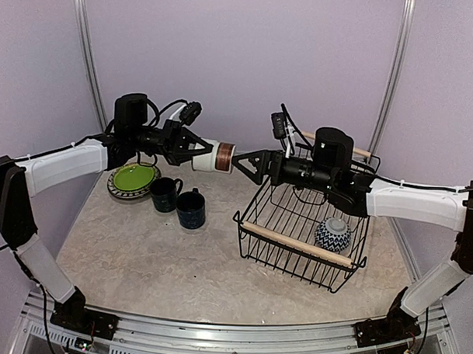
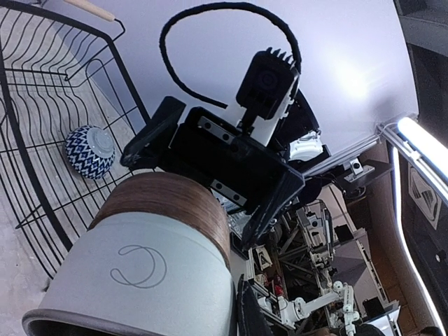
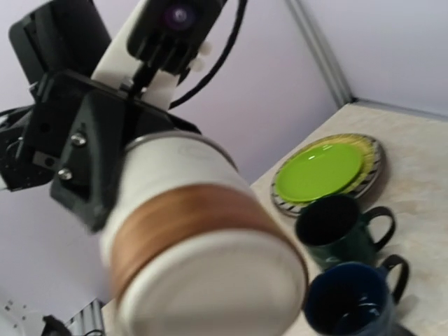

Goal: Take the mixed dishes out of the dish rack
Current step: Pass from the right arm to the left, then place the cup at the corner of the board.

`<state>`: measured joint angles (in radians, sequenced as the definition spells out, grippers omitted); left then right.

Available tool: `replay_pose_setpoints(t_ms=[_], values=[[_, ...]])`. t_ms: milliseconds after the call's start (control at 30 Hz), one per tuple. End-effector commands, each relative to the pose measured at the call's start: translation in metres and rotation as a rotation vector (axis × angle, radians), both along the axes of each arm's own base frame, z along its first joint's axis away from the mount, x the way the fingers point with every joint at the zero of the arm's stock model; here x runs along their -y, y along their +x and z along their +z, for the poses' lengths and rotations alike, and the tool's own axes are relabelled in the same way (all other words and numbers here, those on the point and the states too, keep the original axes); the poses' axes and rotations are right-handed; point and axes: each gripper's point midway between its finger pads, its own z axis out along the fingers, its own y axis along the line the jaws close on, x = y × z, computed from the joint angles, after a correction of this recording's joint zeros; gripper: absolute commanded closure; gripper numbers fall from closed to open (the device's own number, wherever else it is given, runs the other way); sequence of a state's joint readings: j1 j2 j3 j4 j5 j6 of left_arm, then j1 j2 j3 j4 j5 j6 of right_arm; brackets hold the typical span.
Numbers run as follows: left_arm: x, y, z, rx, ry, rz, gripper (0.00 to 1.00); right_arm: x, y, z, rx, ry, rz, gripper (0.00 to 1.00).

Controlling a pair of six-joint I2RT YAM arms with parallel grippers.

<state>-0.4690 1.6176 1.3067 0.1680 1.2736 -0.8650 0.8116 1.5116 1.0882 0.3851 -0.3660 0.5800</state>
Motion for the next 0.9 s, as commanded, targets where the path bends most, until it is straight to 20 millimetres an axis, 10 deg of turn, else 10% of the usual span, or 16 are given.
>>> replay_pose_setpoints(t_ms=[0, 167, 433, 867], values=[[-0.012, 0.012, 0.006, 0.026, 0.016, 0.111, 1.00, 0.019, 0.006, 0.007, 0.027, -0.036, -0.086, 0.00], [-0.040, 0.062, -0.032, 0.066, 0.305, 0.506, 1.00, 0.027, 0.008, 0.003, 0.019, -0.069, -0.125, 0.00], [-0.155, 0.111, -0.080, -0.020, 0.814, 1.155, 1.00, 0.030, 0.011, -0.002, 0.011, -0.088, -0.148, 0.00], [-0.283, 0.083, -0.147, -0.644, 1.055, 1.744, 1.00, 0.031, 0.013, -0.005, 0.004, -0.103, -0.161, 0.00]])
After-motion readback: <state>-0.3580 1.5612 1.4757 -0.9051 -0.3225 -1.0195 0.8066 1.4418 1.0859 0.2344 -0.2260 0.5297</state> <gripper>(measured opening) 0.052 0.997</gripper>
